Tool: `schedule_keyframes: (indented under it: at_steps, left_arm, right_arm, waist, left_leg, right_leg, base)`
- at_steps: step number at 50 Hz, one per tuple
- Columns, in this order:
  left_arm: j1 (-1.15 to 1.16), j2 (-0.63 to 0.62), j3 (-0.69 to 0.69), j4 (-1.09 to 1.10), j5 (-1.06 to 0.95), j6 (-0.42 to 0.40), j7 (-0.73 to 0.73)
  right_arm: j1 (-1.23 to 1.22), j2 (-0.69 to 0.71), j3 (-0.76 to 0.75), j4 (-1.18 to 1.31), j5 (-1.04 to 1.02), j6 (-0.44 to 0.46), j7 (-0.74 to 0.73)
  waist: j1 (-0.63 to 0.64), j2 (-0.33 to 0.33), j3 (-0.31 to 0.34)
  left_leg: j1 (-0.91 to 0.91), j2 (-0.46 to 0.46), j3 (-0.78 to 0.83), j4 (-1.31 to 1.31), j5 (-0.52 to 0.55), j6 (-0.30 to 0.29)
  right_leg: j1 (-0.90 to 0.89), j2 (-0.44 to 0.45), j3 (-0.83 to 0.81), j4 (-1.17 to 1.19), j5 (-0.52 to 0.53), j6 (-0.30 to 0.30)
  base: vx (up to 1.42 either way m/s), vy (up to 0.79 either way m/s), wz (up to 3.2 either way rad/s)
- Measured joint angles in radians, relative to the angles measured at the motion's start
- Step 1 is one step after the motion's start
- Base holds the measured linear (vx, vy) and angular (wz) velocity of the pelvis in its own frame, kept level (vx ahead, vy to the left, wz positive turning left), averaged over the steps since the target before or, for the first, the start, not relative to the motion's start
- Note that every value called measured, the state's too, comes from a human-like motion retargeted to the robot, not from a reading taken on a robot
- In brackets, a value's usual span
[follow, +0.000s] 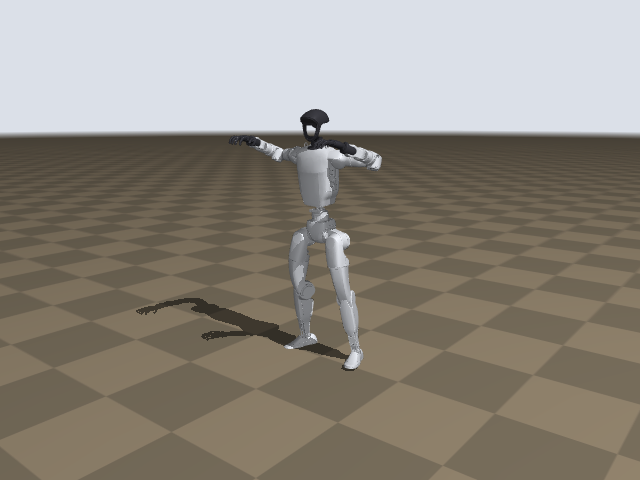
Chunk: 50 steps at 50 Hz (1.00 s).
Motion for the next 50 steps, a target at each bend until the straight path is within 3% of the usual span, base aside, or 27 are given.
schedule_keyframes:
  at_steps: [17,43,50]
  left_arm:
    - [-0.149,0.005,-0.147,0.016,0.022,0.007,0.002]
    - [-0.149,-0.01,-0.15,0.021,0.038,0.008,0.003]
    - [-0.141,-0.008,-0.174,0.019,0.033,-0.029,0.088]
  right_arm:
    - [0.034,0.023,-0.03,0.002,-0.006,0.001,0.007]
    - [0.027,0.038,-0.037,-0.01,0.002,-0.007,-0.009]
    - [0.008,0.045,-0.023,-0.006,0.032,-0.026,-0.064]
  waist:
    - [0.012,0.003,0.003]
    - [-0.001,-0.002,0.008]
    - [-0.001,-0.005,0.011]
  left_leg:
    - [0.001,-0.004,-0.006,0.0,-0.002,0.002]
    - [0.004,-0.002,0.0,0.0,-0.005,0.003]
    - [0.0,-0.003,-0.003,0.0,-0.003,0.004]
  right_leg:
    - [0.005,-0.005,-0.004,0.0,-0.003,0.0]
    - [0.003,-0.002,0.002,0.001,-0.005,0.0]
    - [0.002,-0.004,-0.001,0.0,-0.005,0.0]
  base:
    - [0.0,0.0,0.0]
    - [0.0,0.0,0.0]
    - [0.0,0.0,0.0]
